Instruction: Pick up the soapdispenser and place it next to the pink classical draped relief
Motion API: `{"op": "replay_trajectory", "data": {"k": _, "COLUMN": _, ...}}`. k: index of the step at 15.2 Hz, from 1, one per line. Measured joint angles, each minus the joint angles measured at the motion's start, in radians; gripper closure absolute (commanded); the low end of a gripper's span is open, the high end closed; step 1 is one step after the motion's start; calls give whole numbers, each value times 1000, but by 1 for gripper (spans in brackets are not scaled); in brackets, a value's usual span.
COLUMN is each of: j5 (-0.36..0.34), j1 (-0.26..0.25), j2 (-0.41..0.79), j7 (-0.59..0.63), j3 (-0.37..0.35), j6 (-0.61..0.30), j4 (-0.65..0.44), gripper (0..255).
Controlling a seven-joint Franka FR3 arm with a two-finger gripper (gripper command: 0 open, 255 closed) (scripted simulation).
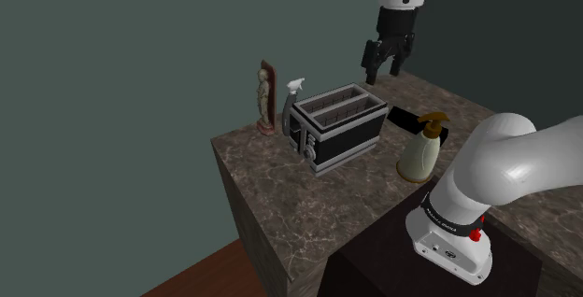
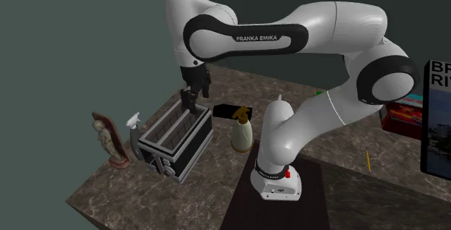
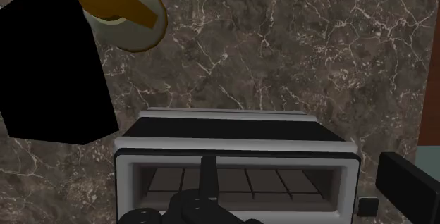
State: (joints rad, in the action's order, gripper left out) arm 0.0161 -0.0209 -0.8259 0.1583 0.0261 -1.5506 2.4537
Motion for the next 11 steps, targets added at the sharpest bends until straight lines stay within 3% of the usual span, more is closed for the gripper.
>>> {"op": "replay_trajectory", "data": {"k": 3, "j5": -18, "j1": -2, "j2": -51, "j7": -31, "j3": 11, "j6": 0, "j4": 46, "gripper": 0}}
{"op": "replay_trajectory", "data": {"k": 11, "j5": -188, "j1": 19, "j2": -377, "j7": -271, "j3": 133, "j6": 32, "j4": 289, "gripper": 0}}
